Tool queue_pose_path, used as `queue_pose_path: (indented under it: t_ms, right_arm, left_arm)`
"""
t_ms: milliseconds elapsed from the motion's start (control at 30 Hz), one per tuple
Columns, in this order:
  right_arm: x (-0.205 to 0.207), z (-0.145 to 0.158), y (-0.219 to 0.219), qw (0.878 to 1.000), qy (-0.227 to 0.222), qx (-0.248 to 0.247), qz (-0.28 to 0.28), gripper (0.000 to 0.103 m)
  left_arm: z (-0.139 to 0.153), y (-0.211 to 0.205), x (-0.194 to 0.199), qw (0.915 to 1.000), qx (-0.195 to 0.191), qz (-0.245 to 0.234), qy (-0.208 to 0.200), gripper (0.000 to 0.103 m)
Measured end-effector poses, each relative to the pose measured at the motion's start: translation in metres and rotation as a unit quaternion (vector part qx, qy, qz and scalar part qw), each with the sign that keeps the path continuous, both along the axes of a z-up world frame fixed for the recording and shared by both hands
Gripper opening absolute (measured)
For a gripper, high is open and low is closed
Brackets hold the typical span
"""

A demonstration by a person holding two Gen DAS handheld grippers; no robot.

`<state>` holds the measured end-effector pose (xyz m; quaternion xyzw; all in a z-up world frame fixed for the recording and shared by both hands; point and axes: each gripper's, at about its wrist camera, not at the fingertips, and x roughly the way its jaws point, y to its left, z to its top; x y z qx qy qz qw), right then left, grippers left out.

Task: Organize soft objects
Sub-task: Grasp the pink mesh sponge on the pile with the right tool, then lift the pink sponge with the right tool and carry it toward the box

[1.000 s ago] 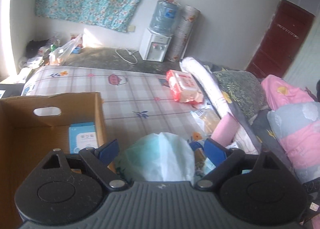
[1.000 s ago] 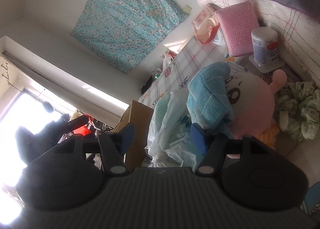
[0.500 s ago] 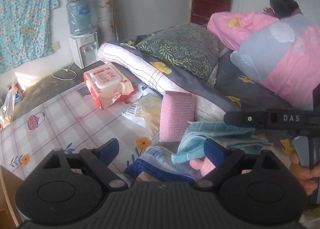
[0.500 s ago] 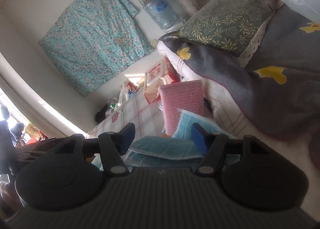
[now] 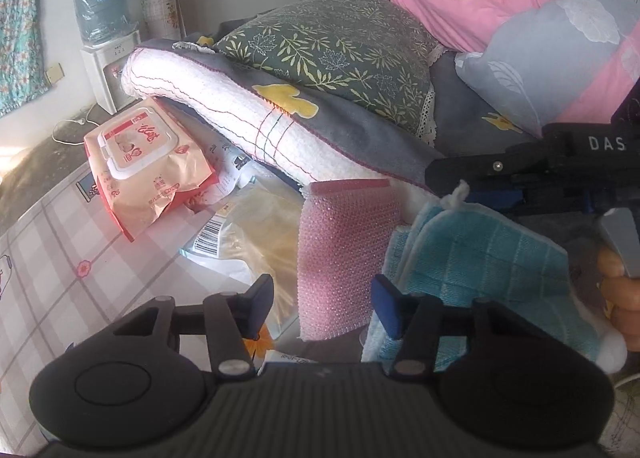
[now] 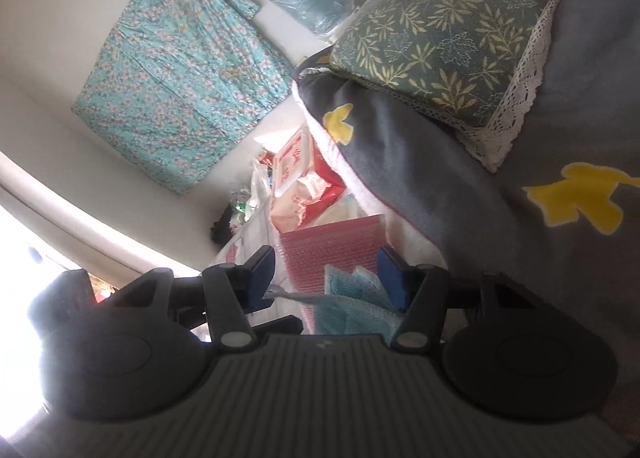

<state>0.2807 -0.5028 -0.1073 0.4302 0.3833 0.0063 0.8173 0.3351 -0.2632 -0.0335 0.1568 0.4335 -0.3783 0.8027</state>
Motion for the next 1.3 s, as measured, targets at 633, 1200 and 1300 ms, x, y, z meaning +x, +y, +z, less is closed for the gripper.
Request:
queue_pose_path:
  t_ms: [633,1200,1300]
  right_arm:
    - [0.048,-0.015,0.017,0.998,0.003,-0.042,0.045,0.059]
    - [0.002,0.134,0.074,0.988,-0.117,-0.059,0.082,0.058]
    - [-0.008,0.165,0.096,0.984,-0.135,-0.052,0.099,0.058]
  left_arm:
    - [-0.009,-0.015,0.017,0.9997,-0.012,0.021,0.011,0.038]
    - [0.108,0.061,-0.049,0.9925,-0.088,0.058,-0.061,0.037]
    - [0.130,0.086,-0.070,0.9893,-0.098,0.073,-0.080,0.037]
